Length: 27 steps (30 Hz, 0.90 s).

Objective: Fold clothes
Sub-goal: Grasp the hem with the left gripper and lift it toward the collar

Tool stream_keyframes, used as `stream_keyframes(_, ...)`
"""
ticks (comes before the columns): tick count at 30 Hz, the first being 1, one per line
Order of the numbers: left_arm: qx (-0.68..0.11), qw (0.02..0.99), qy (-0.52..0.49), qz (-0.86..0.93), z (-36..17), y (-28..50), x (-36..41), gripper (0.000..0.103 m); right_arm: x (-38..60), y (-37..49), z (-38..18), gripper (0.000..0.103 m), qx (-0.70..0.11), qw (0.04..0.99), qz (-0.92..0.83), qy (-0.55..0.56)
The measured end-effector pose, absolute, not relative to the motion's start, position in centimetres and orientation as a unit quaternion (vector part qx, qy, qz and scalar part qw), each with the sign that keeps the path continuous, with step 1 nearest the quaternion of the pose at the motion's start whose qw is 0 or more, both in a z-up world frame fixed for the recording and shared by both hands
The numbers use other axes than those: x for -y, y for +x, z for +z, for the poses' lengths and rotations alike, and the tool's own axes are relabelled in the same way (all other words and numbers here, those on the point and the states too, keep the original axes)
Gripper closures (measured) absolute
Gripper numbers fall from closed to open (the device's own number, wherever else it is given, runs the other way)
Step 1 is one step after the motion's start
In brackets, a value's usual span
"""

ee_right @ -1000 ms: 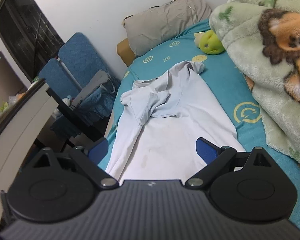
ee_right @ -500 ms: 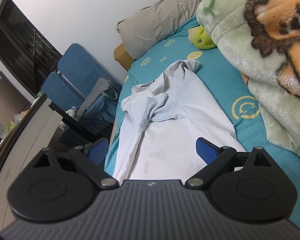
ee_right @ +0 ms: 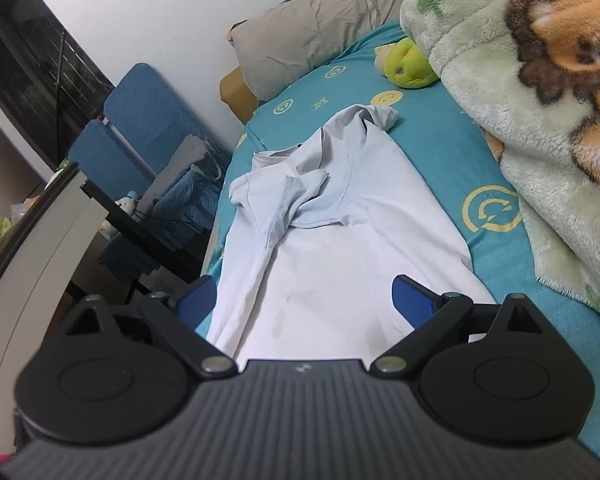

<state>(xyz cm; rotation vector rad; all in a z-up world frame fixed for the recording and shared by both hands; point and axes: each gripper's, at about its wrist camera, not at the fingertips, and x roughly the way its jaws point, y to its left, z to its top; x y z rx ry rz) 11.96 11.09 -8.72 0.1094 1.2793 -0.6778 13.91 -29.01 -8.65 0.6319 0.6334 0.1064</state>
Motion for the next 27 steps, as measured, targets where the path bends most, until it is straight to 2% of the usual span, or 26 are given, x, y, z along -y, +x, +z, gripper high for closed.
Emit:
stream_keyframes(9, -0.476, 0.808, 0.125, -0.325, 0.9, 6.4, -2.2, 0.101, 30.2, 13.2, -8.7, 0.007, -0.300, 0.890, 0.048, 0.339)
stream_keyframes(12, -0.450, 0.817, 0.178, -0.313, 0.6, 3.9, 1.8, 0.101, 30.5, 13.1, -8.6, 0.007, -0.297, 0.889, 0.049, 0.344)
stream_keyframes(16, -0.457, 0.811, 0.235, -0.281, -3.0, 1.9, 4.2, 0.100, 31.0, 13.0, -8.8, 0.007, -0.296, 0.885, 0.050, 0.355)
stream_keyframes(21, -0.487, 0.804, 0.240, -0.242, -6.4, 2.2, 3.8, 0.100, 31.5, 13.2, -9.3, 0.007, -0.298, 0.874, 0.052, 0.380)
stream_keyframes(23, -0.483, 0.813, 0.217, -0.242, -5.6, 2.5, 3.7, 0.100, 31.6, 13.4, -9.5, 0.007, -0.301, 0.869, 0.054, 0.388)
stream_keyframes(27, -0.457, 0.846, 0.103, -0.256, -2.2, 3.0, 3.1, 0.100, 31.4, 13.4, -9.5, 0.007, -0.297, 0.872, 0.058, 0.385)
